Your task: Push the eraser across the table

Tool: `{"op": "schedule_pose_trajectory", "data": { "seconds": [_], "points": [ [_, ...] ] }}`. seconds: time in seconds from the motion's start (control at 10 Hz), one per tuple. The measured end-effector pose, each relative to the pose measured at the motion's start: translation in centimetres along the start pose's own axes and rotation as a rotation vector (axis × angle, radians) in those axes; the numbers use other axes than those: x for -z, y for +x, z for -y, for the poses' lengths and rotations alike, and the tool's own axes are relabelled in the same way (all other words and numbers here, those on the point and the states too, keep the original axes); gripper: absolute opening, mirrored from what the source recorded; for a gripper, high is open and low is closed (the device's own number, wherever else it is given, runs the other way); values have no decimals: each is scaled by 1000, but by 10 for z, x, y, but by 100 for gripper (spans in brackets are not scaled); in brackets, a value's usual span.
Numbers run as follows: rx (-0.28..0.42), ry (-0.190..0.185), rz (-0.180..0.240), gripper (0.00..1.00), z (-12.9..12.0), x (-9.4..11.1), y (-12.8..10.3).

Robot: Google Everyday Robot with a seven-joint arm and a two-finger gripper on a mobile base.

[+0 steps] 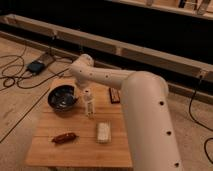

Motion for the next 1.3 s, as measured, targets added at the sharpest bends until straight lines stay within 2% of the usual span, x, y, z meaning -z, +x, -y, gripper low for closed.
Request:
{"op": "schedule_pose_trajectory", "data": {
  "seconds": [0.3, 0.6, 0.9, 1.3],
  "points": [
    [-47, -27, 20, 80, -44, -15, -10],
    [-114, -41, 37, 80, -87, -32, -32],
    [-187, -22, 26, 80, -116, -53, -54],
    [-289, 43, -20, 80, -141, -73, -73]
  ]
}}
